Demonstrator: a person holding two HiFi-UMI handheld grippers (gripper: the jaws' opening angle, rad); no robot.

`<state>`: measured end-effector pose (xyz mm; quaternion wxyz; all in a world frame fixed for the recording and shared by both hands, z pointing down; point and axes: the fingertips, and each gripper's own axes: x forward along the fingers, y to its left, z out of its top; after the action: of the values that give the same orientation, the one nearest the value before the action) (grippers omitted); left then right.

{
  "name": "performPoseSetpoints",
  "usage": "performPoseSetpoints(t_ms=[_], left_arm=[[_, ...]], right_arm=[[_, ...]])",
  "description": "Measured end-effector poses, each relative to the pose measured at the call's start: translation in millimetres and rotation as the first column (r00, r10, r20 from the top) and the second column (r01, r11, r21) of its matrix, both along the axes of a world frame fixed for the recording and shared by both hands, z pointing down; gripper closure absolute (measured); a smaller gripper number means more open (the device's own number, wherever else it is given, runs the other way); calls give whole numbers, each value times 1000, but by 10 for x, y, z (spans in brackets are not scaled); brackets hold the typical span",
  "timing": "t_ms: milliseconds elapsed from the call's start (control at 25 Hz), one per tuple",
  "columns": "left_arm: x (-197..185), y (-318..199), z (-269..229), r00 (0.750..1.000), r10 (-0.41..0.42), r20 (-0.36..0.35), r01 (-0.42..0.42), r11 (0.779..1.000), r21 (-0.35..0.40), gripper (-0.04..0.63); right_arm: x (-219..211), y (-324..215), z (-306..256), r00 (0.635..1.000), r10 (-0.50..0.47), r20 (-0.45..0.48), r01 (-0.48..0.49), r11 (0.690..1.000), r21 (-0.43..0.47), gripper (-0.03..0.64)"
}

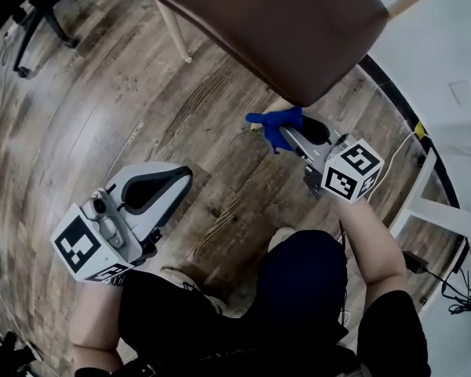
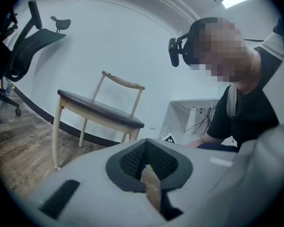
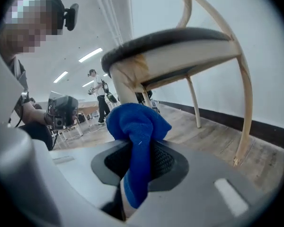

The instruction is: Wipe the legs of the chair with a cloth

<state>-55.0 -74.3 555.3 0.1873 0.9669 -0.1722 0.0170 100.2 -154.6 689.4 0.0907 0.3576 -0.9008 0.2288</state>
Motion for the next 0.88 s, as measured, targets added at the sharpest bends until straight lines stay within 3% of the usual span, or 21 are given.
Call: performPoseSetpoints(t_ms=[240, 400, 480, 600, 760, 880], left_arm=[[117, -11, -9, 1000, 15, -2, -15, 1000, 7, 591], [144, -72, 24, 1000, -5, -1, 5, 1000, 5, 591], [147, -106, 35, 1000, -16, 1, 16, 1000, 7, 591], [157, -143, 70, 1000, -27, 8, 26, 1000, 8, 591], [194, -170, 128, 999, -29, 24, 29, 1000, -2, 591], [217, -177, 184, 999, -32, 41, 32, 999, -13, 591]], right_arm=[[35, 8, -770, 995, -11, 98, -1, 992, 127, 529], [195, 5, -1066, 985, 16, 172, -45, 985, 164, 531], [395, -29, -1138, 974, 61, 220, -100, 980, 171, 531], [944, -228, -1196, 939, 208, 275, -257, 954, 155, 531], [1817, -745, -1155, 884, 440, 161, -463, 870, 166, 531], [2253, -1163, -1028, 845, 533, 48, -533, 829, 169, 531]])
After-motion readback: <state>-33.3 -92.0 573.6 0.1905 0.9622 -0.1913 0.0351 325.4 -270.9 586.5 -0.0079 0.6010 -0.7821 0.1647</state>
